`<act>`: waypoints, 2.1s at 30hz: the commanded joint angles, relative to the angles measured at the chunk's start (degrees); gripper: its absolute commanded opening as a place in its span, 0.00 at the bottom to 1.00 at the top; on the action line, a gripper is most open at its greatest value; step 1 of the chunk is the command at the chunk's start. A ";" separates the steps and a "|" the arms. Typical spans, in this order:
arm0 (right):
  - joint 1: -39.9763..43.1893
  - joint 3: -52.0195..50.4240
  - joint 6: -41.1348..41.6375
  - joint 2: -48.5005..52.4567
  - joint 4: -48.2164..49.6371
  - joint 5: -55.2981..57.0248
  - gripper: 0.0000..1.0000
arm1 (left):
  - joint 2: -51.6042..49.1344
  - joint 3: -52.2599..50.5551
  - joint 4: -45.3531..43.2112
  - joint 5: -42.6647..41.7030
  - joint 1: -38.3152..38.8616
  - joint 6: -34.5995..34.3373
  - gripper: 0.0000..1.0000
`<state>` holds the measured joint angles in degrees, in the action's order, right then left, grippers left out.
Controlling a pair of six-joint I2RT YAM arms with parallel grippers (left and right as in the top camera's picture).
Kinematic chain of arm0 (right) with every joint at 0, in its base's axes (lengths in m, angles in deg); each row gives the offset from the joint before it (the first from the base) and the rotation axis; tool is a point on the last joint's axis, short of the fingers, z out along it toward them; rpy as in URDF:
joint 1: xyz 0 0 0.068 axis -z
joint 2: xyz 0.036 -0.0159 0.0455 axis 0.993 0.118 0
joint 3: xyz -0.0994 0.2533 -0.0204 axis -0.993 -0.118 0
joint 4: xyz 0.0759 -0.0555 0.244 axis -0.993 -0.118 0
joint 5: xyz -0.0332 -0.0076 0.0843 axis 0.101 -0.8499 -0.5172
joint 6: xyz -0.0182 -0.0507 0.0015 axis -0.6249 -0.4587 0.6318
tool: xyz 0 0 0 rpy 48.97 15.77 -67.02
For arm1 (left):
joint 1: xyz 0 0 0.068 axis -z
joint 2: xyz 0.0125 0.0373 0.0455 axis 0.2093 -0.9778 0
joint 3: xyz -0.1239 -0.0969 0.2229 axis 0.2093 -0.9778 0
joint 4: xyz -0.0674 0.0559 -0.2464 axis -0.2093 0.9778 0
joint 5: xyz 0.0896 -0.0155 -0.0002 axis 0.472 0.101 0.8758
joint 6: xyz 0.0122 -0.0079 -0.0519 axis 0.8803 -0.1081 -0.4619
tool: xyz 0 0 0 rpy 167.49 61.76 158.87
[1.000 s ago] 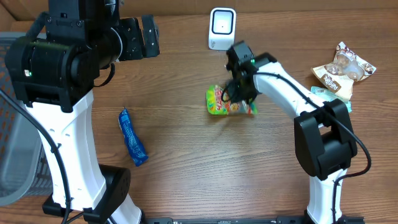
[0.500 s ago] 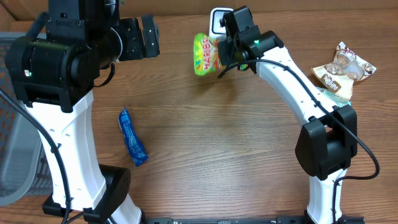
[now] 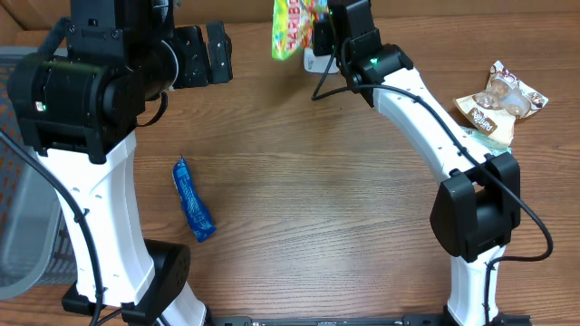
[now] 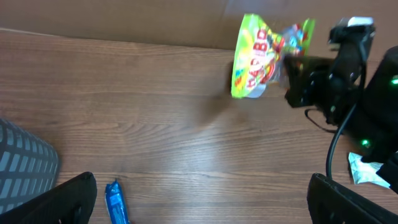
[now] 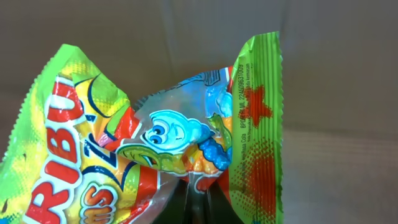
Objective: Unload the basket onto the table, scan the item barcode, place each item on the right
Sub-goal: 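Lift the gummy bag and hold it in front of the scanner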
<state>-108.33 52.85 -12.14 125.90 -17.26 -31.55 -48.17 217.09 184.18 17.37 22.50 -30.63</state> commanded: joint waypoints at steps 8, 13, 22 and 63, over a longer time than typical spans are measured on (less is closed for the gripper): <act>0.31 2.40 0.66 7.82 13.97 1.09 0.04 | 0.13 0.07 -0.09 0.31 0.11 -0.11 1.00; 0.20 2.40 3.30 11.10 17.25 1.14 0.04 | 0.13 0.07 -0.09 0.31 0.11 -0.11 1.00; 0.22 2.40 3.26 11.78 19.37 1.16 0.04 | 0.13 0.07 -0.09 0.31 0.11 -0.11 1.00; -0.02 3.45 3.08 3.19 -5.53 -5.75 0.04 | 0.13 0.07 -0.09 0.31 0.11 -0.11 1.00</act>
<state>-108.35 53.70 -9.39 138.21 -21.02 -32.71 -48.17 217.09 184.18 17.39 22.50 -30.61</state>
